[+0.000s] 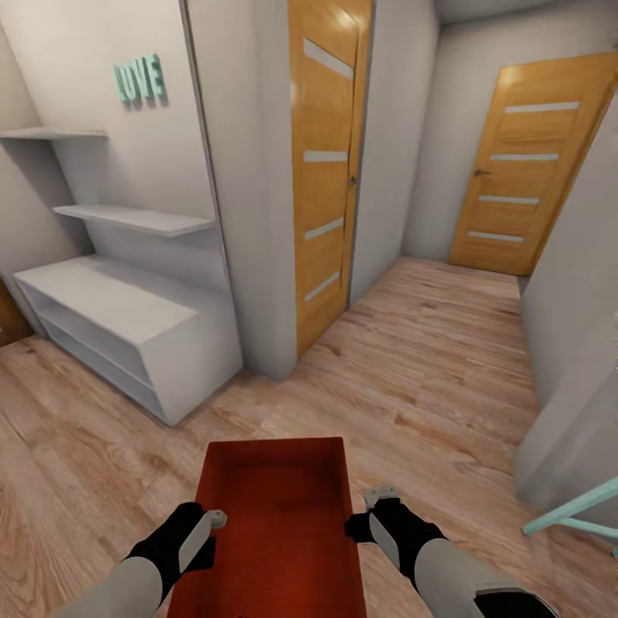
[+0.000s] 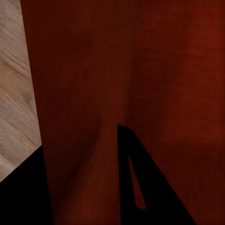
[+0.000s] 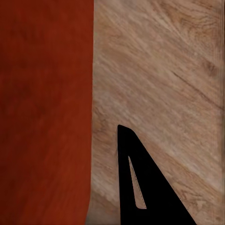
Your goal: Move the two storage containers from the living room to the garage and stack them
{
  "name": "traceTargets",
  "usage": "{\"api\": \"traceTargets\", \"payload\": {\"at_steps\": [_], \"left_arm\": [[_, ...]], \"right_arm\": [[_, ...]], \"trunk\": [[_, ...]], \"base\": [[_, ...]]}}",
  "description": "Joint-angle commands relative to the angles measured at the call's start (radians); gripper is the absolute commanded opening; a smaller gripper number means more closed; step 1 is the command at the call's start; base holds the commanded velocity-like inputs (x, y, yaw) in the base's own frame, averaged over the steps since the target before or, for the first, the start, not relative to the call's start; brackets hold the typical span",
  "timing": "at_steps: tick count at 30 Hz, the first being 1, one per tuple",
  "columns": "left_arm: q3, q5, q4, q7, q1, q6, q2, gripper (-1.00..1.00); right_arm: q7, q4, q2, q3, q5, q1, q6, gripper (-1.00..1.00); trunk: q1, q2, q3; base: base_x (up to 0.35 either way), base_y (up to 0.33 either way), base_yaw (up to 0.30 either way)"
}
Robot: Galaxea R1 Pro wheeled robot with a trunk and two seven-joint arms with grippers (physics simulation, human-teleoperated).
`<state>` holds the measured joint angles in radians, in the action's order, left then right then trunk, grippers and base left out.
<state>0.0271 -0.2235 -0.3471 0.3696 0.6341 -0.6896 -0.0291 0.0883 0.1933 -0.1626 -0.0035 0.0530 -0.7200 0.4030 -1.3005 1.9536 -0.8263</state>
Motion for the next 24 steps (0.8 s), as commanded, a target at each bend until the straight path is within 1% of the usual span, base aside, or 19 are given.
{"api": "traceTargets", "payload": {"at_steps": [1, 15, 24], "left_arm": [[-0.01, -0.059, -0.007, 0.006, 0.001, 0.009, 0.001, -1.0], [-0.01, -0.059, -0.008, 0.005, 0.001, 0.009, 0.001, -1.0], [-0.01, -0.059, -0.007, 0.005, 0.001, 0.009, 0.001, -1.0]], "right_arm": [[0.007, 0.0, 0.034, 0.011, 0.03, 0.001, 0.008, -1.0], [0.007, 0.0, 0.034, 0.011, 0.03, 0.001, 0.008, -1.0], [0.007, 0.0, 0.034, 0.01, 0.03, 0.001, 0.008, -1.0]], "trunk": [[0.0, 0.0, 0.0], [0.0, 0.0, 0.014], [0.0, 0.0, 0.022]], "base": [[0.342, 0.097, -0.245], [0.342, 0.093, -0.246], [0.342, 0.018, -0.246]]}}
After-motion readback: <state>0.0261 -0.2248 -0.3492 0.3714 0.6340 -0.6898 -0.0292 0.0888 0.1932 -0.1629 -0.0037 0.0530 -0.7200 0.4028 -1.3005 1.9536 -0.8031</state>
